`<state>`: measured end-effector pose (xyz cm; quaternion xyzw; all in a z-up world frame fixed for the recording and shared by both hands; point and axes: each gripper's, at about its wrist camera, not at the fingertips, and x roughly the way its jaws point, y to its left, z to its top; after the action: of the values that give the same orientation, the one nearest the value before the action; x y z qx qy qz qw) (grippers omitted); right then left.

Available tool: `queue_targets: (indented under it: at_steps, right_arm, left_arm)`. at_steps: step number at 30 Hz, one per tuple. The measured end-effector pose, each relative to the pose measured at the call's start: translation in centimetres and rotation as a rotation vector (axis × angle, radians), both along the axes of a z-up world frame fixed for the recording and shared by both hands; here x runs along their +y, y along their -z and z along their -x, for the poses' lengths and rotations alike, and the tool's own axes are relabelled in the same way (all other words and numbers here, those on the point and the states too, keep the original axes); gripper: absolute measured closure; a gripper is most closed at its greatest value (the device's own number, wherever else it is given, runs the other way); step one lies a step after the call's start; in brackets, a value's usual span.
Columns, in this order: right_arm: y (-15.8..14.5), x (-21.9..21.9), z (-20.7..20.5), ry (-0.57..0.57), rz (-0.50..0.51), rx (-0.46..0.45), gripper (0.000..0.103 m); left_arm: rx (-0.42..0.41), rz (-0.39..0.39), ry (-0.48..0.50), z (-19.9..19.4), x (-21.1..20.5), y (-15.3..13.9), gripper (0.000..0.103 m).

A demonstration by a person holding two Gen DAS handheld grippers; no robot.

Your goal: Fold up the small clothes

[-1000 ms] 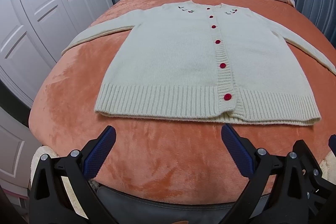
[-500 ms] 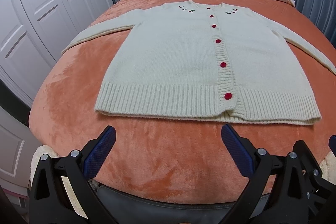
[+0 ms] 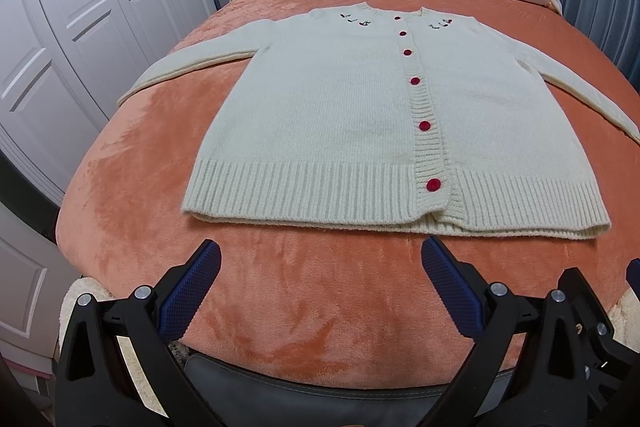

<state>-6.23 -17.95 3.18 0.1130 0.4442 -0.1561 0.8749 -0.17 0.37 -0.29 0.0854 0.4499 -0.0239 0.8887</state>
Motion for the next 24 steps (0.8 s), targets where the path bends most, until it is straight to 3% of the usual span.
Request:
queue_targets:
  at_steps: [24]
  right_arm:
    - [0.42, 0.03, -0.34, 0.012, -0.013, 0.020, 0.005]
  left_arm:
    - [0.015, -0.001, -0.002, -0.20, -0.09, 0.41, 0.005]
